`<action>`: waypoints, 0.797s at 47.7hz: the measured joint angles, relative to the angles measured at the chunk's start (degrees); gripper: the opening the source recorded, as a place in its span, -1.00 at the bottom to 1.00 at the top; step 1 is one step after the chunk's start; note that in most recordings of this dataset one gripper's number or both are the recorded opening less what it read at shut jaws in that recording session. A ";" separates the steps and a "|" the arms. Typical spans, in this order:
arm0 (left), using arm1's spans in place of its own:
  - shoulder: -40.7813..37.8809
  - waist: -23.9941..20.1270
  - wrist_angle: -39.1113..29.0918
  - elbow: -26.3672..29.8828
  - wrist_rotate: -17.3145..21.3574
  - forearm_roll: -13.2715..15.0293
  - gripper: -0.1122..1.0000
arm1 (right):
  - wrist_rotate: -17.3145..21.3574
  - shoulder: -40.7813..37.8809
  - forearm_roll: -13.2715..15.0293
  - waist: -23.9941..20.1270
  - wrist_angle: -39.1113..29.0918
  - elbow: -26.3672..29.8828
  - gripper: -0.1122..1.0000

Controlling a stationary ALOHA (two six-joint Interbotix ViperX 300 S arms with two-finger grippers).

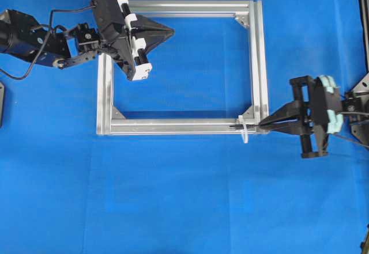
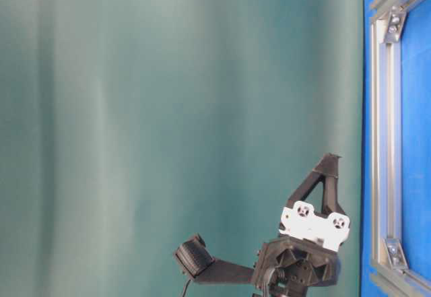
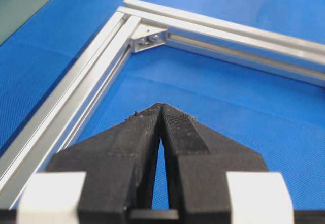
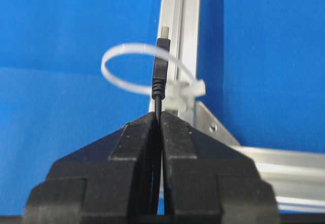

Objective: Insert the wire through the string loop located on the right side.
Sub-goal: 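Push the USB plug leftward through the zip-tie loop with the right gripper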

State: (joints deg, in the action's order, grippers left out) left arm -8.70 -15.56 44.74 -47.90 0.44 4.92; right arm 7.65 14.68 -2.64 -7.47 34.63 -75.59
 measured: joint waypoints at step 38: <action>0.00 2.55 0.26 0.00 -0.26 -0.09 -0.80 | -0.26 -5.45 0.00 0.35 0.35 4.57 -0.87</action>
State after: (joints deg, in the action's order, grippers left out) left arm -8.70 -13.01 45.00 -47.90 0.18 4.83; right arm 7.38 9.23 -2.64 -7.12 34.98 -71.02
